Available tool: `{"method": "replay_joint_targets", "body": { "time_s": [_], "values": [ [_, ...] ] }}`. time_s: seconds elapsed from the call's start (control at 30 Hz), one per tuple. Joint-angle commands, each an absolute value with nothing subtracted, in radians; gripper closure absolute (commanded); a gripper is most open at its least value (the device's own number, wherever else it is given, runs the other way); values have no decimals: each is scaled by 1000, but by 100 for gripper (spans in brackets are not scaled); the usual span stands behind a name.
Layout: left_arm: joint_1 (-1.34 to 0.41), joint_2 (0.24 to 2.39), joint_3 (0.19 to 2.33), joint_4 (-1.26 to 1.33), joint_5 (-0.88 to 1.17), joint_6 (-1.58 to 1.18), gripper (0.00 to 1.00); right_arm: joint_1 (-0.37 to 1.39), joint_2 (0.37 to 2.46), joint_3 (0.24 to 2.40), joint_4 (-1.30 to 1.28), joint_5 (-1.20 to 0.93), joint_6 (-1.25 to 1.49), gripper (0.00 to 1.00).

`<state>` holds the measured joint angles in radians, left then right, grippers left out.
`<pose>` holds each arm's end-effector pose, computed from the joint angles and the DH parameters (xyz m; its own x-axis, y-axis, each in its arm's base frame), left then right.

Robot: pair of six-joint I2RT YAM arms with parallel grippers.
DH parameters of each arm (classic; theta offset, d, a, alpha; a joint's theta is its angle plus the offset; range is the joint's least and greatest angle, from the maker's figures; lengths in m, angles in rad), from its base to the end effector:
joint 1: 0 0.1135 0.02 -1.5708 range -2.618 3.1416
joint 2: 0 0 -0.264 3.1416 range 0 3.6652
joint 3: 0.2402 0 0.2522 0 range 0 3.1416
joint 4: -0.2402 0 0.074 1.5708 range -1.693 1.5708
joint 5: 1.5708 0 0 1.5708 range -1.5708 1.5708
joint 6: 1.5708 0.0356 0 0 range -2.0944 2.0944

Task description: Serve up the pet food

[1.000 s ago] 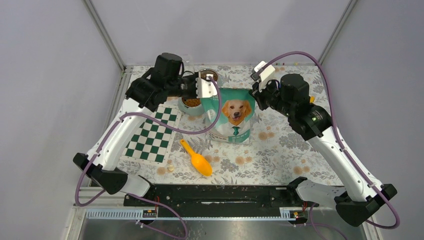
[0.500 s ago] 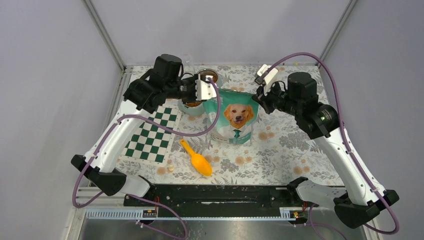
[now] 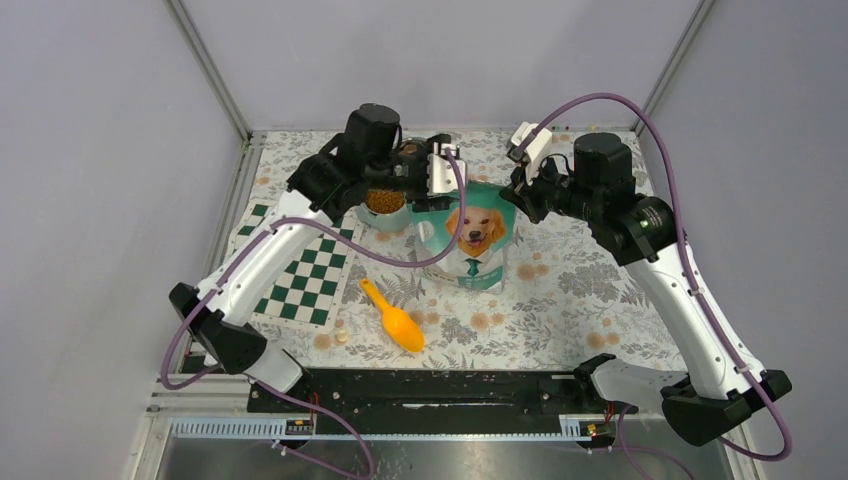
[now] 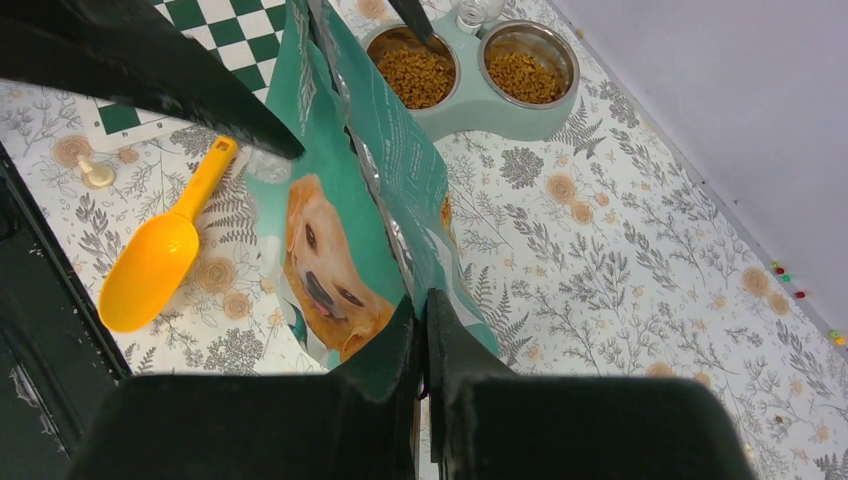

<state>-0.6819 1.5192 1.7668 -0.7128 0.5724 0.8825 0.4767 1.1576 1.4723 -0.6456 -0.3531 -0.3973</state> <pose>0.2379 -0.2180 0.4487 0.4782 0.4480 -0.7554 0.8443 0.0024 0.5359 0.1986 0.1164 0.4533 0.0128 -0.4020 -0.9156 -0.7766 0.5727 -0.2623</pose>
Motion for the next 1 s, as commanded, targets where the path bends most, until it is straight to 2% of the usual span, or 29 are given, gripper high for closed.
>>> {"method": "replay_joint_targets", "body": {
  "time_s": [0.0, 0.1, 0.27, 0.33, 0.4, 0.5, 0.63, 0.67, 0.73, 0.83, 0.97],
  "values": [
    [-716, 1560, 1814, -589, 677, 821, 35, 479, 1142, 1539, -494, -435, -400, 100],
    [-737, 1586, 1817, -548, 683, 792, 38, 479, 1132, 1531, -483, -436, -395, 100],
    [-759, 1622, 1841, -530, 698, 768, 53, 479, 1115, 1510, -453, -434, -386, 100],
    [-764, 1633, 1846, -530, 697, 765, 62, 479, 1111, 1506, -454, -435, -386, 100],
    [-767, 1638, 1847, -529, 693, 760, 75, 479, 1110, 1500, -454, -432, -390, 100],
    [-771, 1640, 1838, -529, 666, 759, 80, 479, 1100, 1494, -455, -424, -398, 100],
    [-773, 1636, 1831, -529, 643, 763, 100, 478, 1100, 1501, -482, -421, -414, 100],
    [-773, 1635, 1831, -529, 642, 762, 100, 479, 1106, 1510, -500, -425, -421, 99],
    [-774, 1635, 1835, -528, 642, 763, 100, 479, 1120, 1525, -531, -429, -426, 83],
    [-774, 1634, 1840, -529, 637, 765, 100, 479, 1148, 1554, -590, -434, -449, 70],
    [-773, 1629, 1844, -529, 629, 770, 81, 479, 1196, 1597, -663, -426, -471, 66]
  ]
}}
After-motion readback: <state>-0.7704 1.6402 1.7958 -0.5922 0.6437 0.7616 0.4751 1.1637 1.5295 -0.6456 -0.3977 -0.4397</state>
